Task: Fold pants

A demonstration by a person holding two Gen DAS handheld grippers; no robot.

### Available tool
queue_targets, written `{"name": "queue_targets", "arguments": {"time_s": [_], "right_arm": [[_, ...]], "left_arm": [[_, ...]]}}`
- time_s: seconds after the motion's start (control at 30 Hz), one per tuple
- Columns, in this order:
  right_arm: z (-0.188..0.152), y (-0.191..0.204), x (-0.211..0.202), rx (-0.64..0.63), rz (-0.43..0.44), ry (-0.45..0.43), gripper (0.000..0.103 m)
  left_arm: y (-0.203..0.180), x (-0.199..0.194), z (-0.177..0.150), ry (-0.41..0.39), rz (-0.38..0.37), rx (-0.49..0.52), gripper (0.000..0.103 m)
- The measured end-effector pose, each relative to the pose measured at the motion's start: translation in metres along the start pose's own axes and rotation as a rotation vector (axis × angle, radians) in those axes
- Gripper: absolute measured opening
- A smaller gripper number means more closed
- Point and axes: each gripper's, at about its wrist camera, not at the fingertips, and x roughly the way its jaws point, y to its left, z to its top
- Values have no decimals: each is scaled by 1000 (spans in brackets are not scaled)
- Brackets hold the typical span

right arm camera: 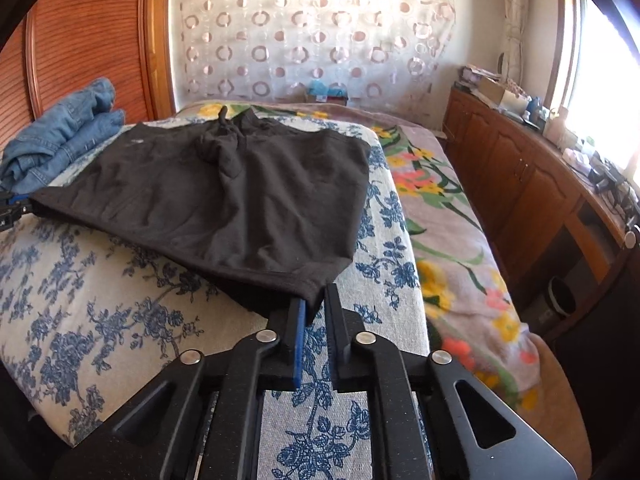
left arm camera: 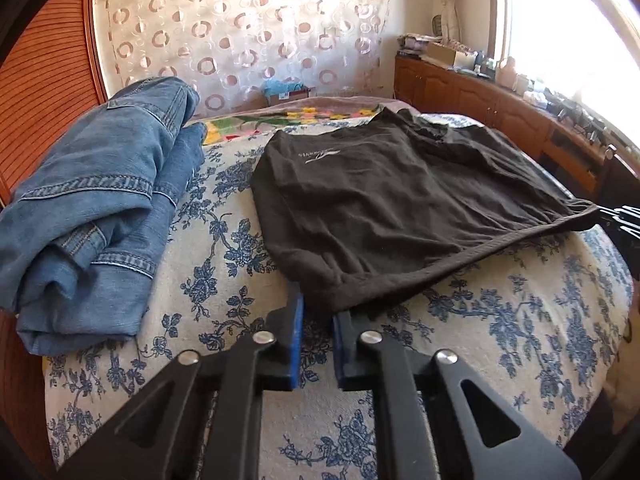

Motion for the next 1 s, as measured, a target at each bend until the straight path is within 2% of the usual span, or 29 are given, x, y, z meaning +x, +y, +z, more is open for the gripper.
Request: {"name": "queue_targets", "arguments": {"time_s": [0.33, 0.43, 0.67, 1.0], "right_arm": [[4, 4, -16, 22, 57, -31, 2], [-2, 4, -24, 48, 99, -16, 2], [-18, 11, -41, 52, 133, -2, 1], [-31, 14, -67, 42, 139, -4, 1]], "left_arm": [[1, -39, -12, -59, -35, -16, 3], [1, -51, -23, -70, -43, -22, 2], [1, -74, -43, -78, -64, -40, 2], [-9, -104, -59, -116, -83, -43, 1]]}}
